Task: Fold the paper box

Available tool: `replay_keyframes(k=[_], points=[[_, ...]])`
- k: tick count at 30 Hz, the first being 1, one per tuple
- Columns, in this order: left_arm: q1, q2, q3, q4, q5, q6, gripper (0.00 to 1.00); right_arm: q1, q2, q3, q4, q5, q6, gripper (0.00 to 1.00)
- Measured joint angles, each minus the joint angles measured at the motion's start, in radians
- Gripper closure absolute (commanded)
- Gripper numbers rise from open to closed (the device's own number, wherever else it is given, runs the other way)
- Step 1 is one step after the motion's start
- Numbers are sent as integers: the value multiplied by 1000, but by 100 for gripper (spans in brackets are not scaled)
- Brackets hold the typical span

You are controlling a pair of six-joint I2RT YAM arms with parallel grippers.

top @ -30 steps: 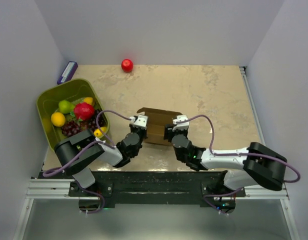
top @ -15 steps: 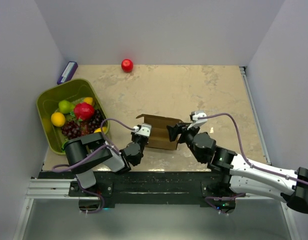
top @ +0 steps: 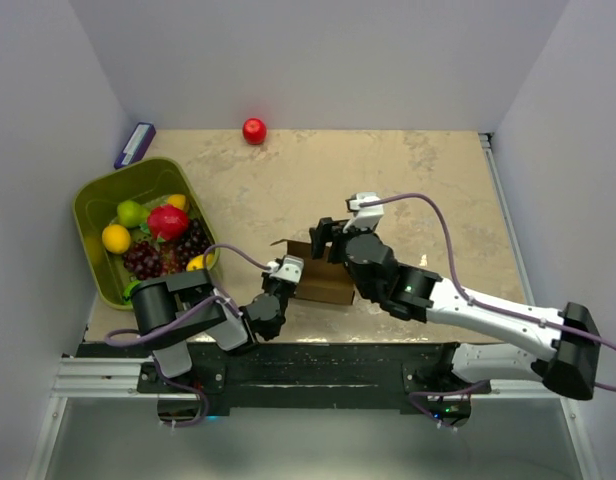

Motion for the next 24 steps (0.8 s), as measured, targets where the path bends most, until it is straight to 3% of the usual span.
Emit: replay_keyframes(k=[2, 8, 14, 24], points=[[-12, 3, -5, 4, -16, 3, 99, -5, 77, 18, 6, 5, -6, 25], [-50, 4, -32, -8, -43, 10, 83, -21, 196, 27, 14, 13, -3, 25], [-76, -13, -64, -108, -47, -7, 67, -24, 212, 23, 19, 8, 46, 28], [-89, -188, -64, -266, -29, -116, 39, -24, 192, -119, 40, -50, 179, 28]])
